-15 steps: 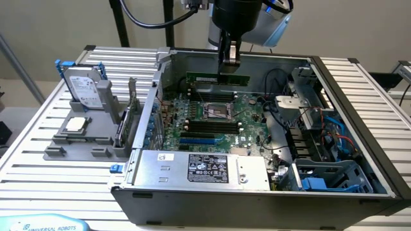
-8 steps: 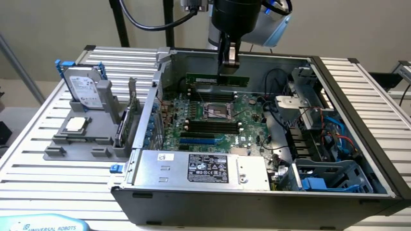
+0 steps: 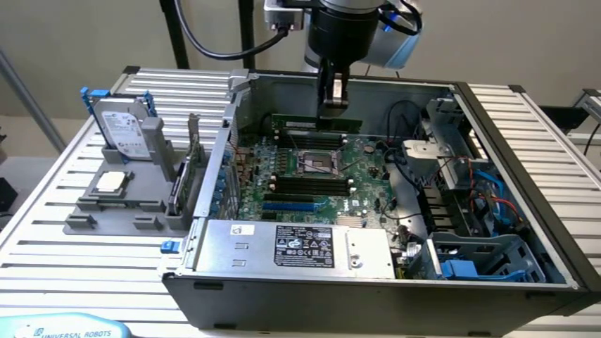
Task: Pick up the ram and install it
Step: 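Insert the ram into the slot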
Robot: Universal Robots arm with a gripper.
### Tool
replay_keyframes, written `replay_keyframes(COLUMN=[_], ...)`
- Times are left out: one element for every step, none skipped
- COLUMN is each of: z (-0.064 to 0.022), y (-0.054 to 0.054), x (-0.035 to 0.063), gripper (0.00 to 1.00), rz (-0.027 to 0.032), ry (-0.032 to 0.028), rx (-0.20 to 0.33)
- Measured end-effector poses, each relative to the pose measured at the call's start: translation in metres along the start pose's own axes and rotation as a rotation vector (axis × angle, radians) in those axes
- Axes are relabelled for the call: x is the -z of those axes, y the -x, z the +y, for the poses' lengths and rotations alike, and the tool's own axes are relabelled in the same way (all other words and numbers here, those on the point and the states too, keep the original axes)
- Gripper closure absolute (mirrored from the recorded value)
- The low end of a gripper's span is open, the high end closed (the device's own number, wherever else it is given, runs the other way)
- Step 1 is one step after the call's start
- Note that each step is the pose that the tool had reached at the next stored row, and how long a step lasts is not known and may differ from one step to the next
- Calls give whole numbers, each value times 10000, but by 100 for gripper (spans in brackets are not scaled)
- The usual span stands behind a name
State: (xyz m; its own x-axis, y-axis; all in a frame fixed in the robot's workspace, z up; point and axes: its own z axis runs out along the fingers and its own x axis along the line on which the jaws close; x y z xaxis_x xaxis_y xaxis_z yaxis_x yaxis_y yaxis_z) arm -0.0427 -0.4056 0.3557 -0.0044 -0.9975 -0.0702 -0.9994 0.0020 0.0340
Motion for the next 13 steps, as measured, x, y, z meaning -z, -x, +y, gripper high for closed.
replay_keyframes(z=[-2, -7, -14, -22, -30, -37, -45, -53, -61, -69, -78, -86, -91], y=[0, 0, 0, -1, -1, -2, -1, 1, 5, 8, 11, 14, 18], x=[-18, -36, -54, -73, -91, -108, -125, -144, -162, -180, -200, -218, -235], gripper=[86, 86, 86, 86, 86, 86, 86, 86, 86, 86, 86, 86, 86], rz=[-1, -1, -2, -1, -1, 0, 0, 0, 0, 0, -1, -1, -1], ry=[-1, -1, -1, -1, -1, -1, 0, 0, 0, 0, -1, -1, 0], rx=[0, 0, -2, -1, 0, 0, 0, 0, 0, 0, 0, 0, 0])
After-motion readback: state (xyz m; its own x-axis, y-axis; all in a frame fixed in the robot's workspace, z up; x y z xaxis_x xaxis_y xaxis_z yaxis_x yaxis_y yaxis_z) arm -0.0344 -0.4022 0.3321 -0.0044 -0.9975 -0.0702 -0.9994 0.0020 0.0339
